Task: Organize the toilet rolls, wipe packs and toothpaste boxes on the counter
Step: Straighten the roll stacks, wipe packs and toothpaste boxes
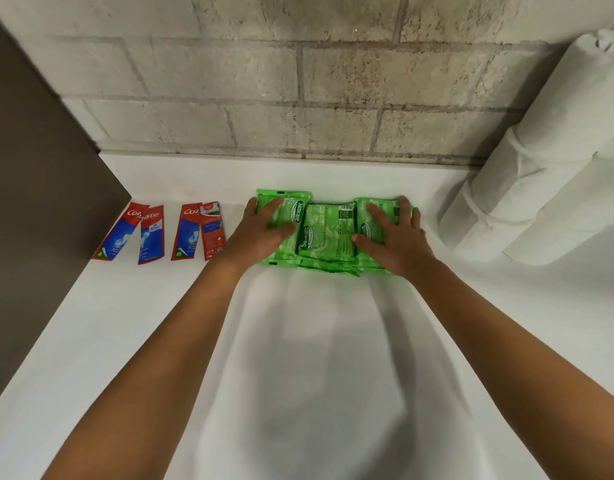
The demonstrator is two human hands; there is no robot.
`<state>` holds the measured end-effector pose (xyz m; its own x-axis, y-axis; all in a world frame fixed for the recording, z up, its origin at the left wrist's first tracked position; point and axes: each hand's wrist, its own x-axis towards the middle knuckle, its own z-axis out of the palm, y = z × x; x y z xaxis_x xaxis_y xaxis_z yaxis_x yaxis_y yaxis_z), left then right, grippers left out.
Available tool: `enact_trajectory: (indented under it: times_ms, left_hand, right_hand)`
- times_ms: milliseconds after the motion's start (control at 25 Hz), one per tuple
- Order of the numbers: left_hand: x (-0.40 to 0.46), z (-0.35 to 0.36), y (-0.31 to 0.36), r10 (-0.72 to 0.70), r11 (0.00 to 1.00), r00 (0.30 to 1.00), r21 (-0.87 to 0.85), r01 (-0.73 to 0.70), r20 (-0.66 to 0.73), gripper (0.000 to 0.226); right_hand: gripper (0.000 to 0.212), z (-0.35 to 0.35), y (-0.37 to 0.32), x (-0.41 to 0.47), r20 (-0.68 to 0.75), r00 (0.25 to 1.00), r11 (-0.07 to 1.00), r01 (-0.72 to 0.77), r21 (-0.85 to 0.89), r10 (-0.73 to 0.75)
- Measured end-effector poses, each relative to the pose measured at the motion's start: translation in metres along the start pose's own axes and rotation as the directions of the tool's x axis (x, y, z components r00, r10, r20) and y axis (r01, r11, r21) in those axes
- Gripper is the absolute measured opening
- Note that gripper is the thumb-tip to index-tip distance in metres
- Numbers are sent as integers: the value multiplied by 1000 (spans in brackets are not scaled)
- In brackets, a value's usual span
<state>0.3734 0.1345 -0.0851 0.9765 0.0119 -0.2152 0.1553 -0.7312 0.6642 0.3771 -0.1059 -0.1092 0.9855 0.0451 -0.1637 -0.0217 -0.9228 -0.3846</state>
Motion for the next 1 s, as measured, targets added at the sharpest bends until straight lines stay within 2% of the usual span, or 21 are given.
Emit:
enact_trajectory:
  times_ms: [120, 200, 280, 400, 520, 680, 880, 1000]
  left_hand:
    - [-1, -1, -5, 75, 996, 995, 58, -71, -70, 56]
    - [-1, 3, -6, 77, 996, 995, 56, -73, -71, 54]
    - [0, 6, -3, 40, 996, 996, 80, -33, -81, 57]
    - [5, 6, 1, 43, 979, 991, 205, -16, -128, 65]
    - [8, 5, 0, 43, 974, 991, 225, -14, -124, 66]
    - [7, 14, 2, 29, 955, 990, 295, 14, -141, 63]
    - [3, 25, -2, 82, 925, 983, 379, -15, -163, 63]
    - [5, 23, -2, 57, 923, 994, 384, -16, -95, 66]
  right_hand:
    - [73, -1, -14, -6, -51, 988, 980, 137, -146, -146]
    - [70, 3, -30, -7, -3, 964, 943, 259, -211, -265]
    - [67, 11, -46, -4, 75, 944, 909, 330, -254, -322]
    - [64, 23, -63, 3, 125, 957, 911, 288, -294, -262]
    - [71, 26, -68, 9, 143, 968, 903, 245, -352, -207]
    - [84, 29, -68, 11, 129, 964, 871, 266, -414, -233]
    - [98, 34, -67, 13, 93, 967, 869, 253, -426, -237]
    - [104, 32, -71, 11, 95, 971, 892, 239, -383, -219]
